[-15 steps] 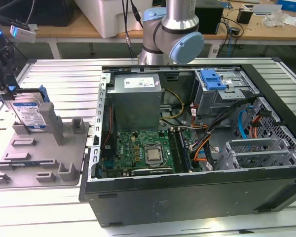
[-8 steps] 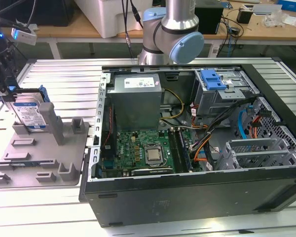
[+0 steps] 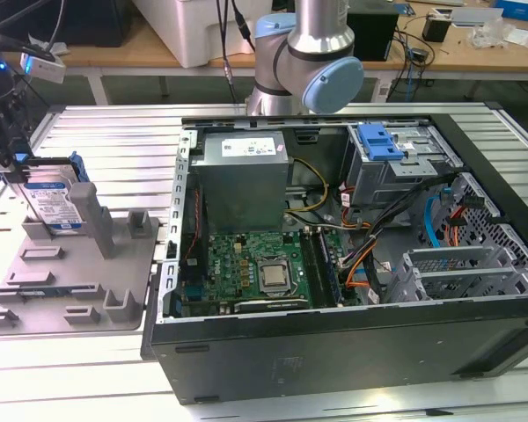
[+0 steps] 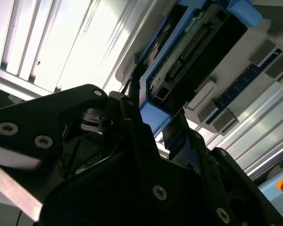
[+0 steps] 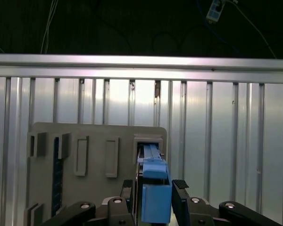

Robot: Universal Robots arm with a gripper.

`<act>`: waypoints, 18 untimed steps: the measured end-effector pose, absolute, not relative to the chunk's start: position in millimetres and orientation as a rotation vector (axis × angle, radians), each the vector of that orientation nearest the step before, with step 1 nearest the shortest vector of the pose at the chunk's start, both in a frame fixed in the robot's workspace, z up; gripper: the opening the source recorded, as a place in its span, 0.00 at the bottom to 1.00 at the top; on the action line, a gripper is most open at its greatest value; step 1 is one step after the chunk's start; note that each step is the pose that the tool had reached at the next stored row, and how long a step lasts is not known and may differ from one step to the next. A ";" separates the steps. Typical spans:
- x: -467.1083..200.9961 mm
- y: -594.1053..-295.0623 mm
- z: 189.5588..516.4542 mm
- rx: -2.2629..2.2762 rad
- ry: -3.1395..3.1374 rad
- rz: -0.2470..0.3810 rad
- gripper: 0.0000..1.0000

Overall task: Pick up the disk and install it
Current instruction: 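Pick up the disk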

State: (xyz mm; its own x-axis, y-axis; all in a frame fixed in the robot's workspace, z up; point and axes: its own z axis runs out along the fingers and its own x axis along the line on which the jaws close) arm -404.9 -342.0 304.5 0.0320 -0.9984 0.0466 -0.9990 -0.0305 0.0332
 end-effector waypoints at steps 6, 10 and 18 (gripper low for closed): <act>-405.3 -342.0 301.9 2.215 -2.147 0.016 0.45; -405.4 -342.0 301.4 2.215 -2.147 0.016 0.45; -405.4 -342.0 300.0 2.215 -2.147 0.017 0.45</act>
State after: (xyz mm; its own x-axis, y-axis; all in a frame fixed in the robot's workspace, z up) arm -405.4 -342.0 300.0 0.0320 -0.9983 0.0480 -0.9990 -0.0304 0.0333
